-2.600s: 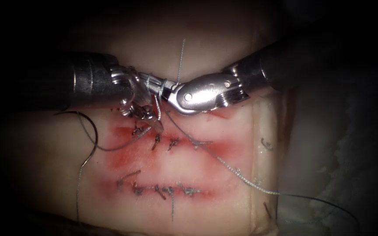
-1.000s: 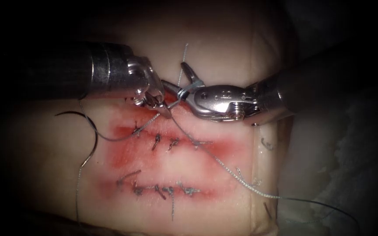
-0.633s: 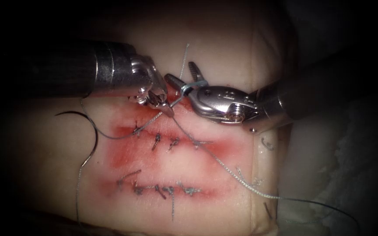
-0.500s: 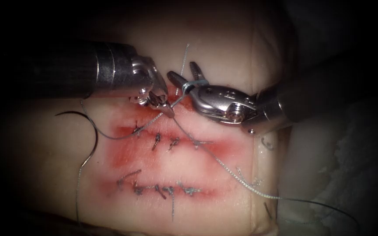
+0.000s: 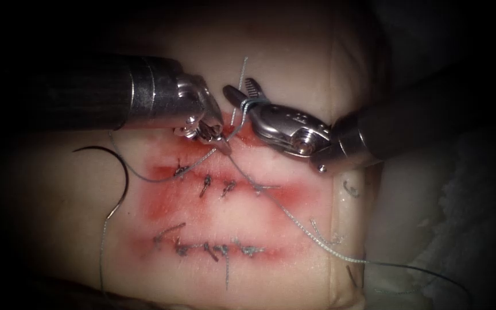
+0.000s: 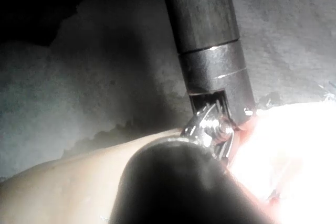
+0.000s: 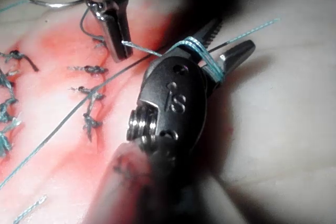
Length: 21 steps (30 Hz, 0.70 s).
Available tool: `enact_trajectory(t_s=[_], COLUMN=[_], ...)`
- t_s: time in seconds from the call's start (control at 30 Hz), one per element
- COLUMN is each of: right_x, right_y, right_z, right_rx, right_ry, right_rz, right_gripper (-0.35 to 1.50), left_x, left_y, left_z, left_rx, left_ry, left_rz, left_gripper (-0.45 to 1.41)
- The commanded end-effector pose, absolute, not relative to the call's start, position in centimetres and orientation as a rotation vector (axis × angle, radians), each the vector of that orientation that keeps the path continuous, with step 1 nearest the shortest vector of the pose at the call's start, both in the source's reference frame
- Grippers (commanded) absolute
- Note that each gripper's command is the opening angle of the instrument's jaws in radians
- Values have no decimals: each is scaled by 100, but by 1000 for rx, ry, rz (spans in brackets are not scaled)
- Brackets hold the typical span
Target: Wound Closure
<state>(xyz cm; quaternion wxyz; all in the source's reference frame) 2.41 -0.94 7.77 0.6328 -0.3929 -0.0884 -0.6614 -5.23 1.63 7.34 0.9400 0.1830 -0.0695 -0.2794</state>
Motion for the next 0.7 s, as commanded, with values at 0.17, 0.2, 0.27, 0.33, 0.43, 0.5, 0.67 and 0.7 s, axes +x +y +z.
enact_trajectory(t_s=[0.17, 0.2, 0.27, 0.33, 0.43, 0.5, 0.67, 0.7], right_x=[247, 247, 247, 248, 249, 250, 250, 249], right_y=[-90, -89, -88, -87, -86, -85, -86, -87], right_z=[783, 784, 784, 786, 787, 788, 789, 788], right_rx=[-878, -878, -878, -877, -878, -876, -881, -889], right_ry=[-194, -194, -195, -193, -192, -190, -181, -160], right_rz=[-1511, -1511, -1510, -1504, -1505, -1507, -1511, -1513], right_gripper=[21, 17, 15, 10, 0, -3, -35, -35], left_x=[-531, -531, -531, -531, -531, -531, -531, -531], left_y=[170, 170, 169, 168, 168, 168, 168, 168], left_z=[736, 736, 736, 735, 735, 735, 735, 735], left_rx=[370, 370, 370, 370, 370, 370, 370, 370], left_ry=[-145, -145, -145, -144, -144, -144, -145, -145], left_rz=[-572, -572, -573, -574, -574, -574, -573, -573], left_gripper=[-45, -45, -45, -45, -45, -45, -45, -45])
